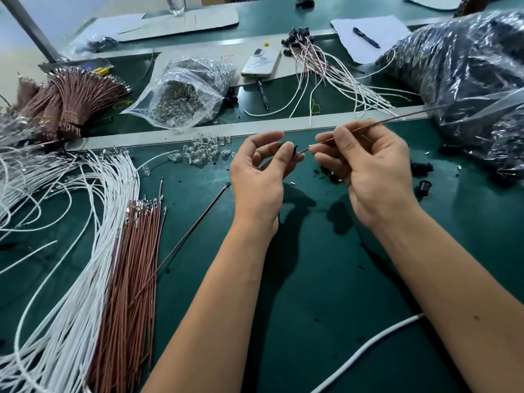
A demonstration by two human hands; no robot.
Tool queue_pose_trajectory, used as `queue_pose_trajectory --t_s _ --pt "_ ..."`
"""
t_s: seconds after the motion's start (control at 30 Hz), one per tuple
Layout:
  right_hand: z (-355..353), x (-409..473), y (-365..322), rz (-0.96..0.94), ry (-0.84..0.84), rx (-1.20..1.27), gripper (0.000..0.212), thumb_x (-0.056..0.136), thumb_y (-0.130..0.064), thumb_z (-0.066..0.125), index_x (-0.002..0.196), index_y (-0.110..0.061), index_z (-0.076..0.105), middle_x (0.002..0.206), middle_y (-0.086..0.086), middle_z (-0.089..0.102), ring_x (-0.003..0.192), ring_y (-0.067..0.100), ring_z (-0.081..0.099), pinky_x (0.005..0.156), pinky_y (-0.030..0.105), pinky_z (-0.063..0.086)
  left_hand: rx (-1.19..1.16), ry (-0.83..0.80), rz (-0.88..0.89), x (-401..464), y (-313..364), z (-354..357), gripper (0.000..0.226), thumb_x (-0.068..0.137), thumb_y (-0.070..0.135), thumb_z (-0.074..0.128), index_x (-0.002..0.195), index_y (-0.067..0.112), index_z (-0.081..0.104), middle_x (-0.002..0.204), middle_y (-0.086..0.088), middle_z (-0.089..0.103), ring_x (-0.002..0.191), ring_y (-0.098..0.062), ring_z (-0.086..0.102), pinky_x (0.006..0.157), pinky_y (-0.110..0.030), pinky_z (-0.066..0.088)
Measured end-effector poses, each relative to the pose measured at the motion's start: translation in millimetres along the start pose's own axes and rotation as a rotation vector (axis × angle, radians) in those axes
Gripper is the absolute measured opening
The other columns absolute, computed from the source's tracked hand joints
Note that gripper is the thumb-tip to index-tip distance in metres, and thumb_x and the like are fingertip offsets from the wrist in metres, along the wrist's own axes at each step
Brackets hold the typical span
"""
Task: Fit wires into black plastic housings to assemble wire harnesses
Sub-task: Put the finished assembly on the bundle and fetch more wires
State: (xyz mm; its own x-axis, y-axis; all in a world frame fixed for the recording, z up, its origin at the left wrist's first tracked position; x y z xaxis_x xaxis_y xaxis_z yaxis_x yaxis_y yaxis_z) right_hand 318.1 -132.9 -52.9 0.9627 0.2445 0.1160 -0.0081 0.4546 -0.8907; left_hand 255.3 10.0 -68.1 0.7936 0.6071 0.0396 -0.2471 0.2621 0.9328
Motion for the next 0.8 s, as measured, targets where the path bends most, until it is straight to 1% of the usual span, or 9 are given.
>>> queue_pose_trajectory --t_s 0.1,0.2,0.27,0.4,0.57,0.8 --pt "-5.3 0.8 -3.0 -0.014 0.042 0.045 0.01 0.093 0.006 0.068 0.092 -0.003 0.064 0.085 0.014 0.077 0.078 0.027 0.077 0.071 0.023 0.06 -0.088 -0.027 -0.038 0.9 -2.6 2.7 0.015 0.091 -0.008 0.066 0.101 0.003 0.065 0.095 -0.019 0.064 0.078 -0.022 0.074 0.079 -0.026 0.057" --pt "-7.9 1.7 -5.0 -0.039 0.073 0.052 0.013 0.09 0.009 0.07 0.092 -0.002 0.063 0.084 0.013 0.077 0.079 0.026 0.078 0.07 0.022 0.06 -0.132 -0.068 -0.056 0.6 -4.5 5.5 0.018 0.089 -0.015 0.063 0.098 0.0 0.066 0.096 -0.022 0.066 0.084 -0.026 0.074 0.082 -0.028 0.057" --pt "-10.4 3.0 -7.6 -0.066 0.103 0.074 0.013 0.091 0.009 0.069 0.092 -0.001 0.063 0.083 0.013 0.077 0.079 0.026 0.077 0.071 0.023 0.06 -0.147 -0.07 -0.06 0.4 -4.6 5.8 0.02 0.088 -0.017 0.062 0.096 0.001 0.066 0.095 -0.021 0.067 0.085 -0.027 0.074 0.082 -0.027 0.057" --pt "-15.5 5.5 -9.9 -0.086 0.137 0.104 0.012 0.092 0.009 0.069 0.094 -0.001 0.062 0.083 0.013 0.076 0.079 0.027 0.077 0.072 0.024 0.06 -0.18 -0.069 -0.072 0.3 -5.2 6.4 0.021 0.087 -0.017 0.063 0.1 -0.001 0.066 0.09 -0.016 0.07 0.082 -0.024 0.074 0.08 -0.026 0.058" --pt "-15.4 4.5 -10.5 -0.095 0.129 0.086 0.013 0.091 0.008 0.07 0.093 -0.003 0.063 0.084 0.013 0.076 0.08 0.027 0.077 0.072 0.024 0.06 -0.199 -0.043 -0.089 -0.4 -6.4 6.3 0.029 0.087 -0.016 0.066 0.111 -0.001 0.062 0.096 -0.017 0.072 0.083 -0.025 0.075 0.081 -0.028 0.059" --pt "-14.0 3.9 -9.5 -0.082 0.129 0.06 0.012 0.091 0.01 0.069 0.097 0.001 0.062 0.083 0.014 0.075 0.078 0.026 0.077 0.071 0.024 0.06 -0.187 -0.074 -0.087 -1.0 -7.8 7.3 0.022 0.086 -0.014 0.067 0.101 0.001 0.064 0.092 -0.016 0.073 0.085 -0.026 0.075 0.081 -0.028 0.058"
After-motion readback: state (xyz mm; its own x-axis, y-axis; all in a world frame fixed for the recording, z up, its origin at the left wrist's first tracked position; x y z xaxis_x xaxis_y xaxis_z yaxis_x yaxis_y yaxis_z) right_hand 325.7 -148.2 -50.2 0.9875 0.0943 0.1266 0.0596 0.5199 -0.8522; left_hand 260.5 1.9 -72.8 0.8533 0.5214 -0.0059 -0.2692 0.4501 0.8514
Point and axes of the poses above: each hand's wrist, its own x-axis towards the middle knuckle, its own z-axis out of the palm, y = z × x, the point moved 5 cm from there along x, towards the middle knuckle
